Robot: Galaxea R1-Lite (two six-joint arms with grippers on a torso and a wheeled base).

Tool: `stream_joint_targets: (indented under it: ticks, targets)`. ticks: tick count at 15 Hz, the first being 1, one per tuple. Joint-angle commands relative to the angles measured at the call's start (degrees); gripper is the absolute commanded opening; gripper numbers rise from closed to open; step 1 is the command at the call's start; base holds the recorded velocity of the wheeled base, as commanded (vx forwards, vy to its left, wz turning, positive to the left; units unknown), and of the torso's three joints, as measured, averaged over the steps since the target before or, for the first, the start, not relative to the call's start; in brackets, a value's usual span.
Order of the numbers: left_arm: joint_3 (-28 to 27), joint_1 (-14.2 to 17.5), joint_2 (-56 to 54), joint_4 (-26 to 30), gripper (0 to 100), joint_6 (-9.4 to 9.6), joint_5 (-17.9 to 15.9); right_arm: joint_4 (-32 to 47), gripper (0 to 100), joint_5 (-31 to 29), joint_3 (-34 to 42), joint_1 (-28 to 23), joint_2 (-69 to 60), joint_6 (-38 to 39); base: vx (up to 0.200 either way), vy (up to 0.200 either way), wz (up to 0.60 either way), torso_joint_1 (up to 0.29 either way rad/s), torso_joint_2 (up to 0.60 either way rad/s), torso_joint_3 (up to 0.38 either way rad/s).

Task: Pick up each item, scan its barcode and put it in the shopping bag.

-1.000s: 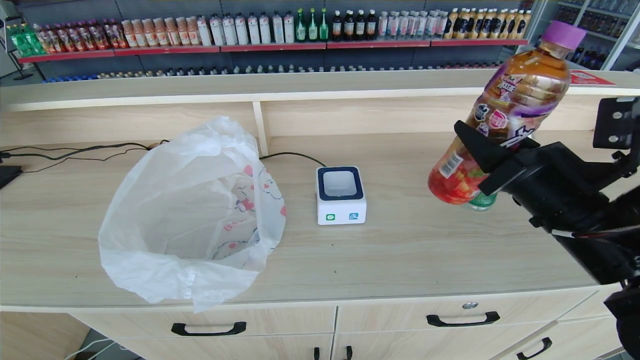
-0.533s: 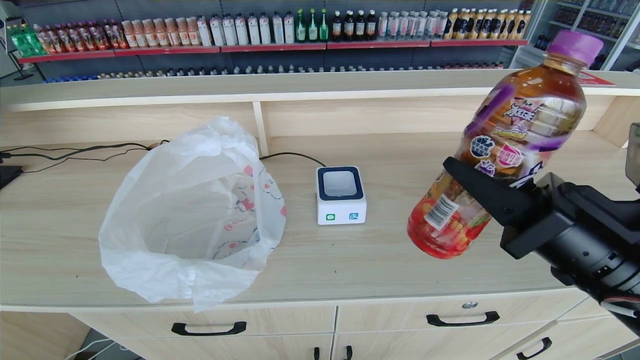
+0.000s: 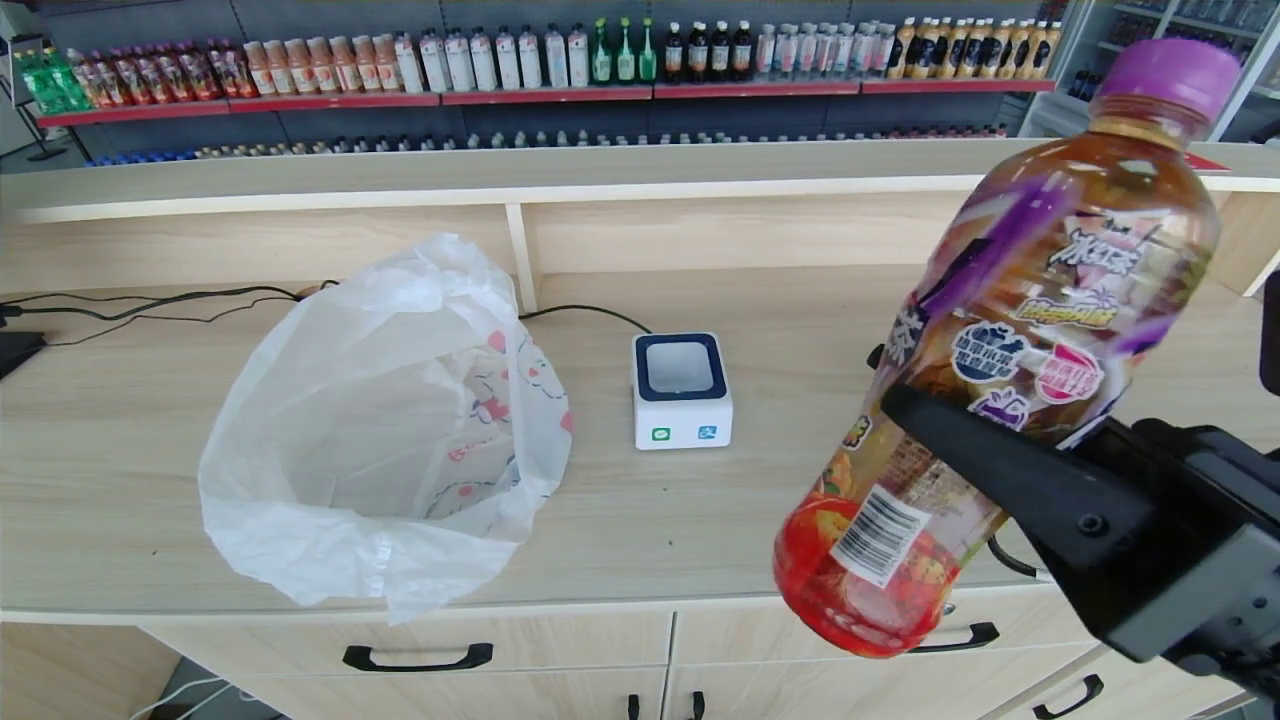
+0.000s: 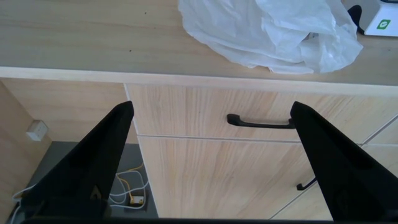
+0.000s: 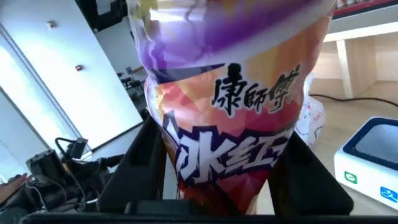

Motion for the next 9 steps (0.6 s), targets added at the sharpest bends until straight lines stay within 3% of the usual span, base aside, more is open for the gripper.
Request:
stream_joint_targets:
  ticks: [1,9]
  targets:
    - [0.01,0.0,0.0,-0.01,100,-0.01,0.01,-0.03,0,0.38,-0.77,3.02,-0.56,1.24,0.0,0.0,0.0,0.0,0.0,0.0]
    - [0.01,0.0,0.0,0.08,100,-0.01,0.01,-0.03,0,0.47,-6.04,8.64,0.67,9.32,0.0,0.0,0.0,0.0,0.0,0.0]
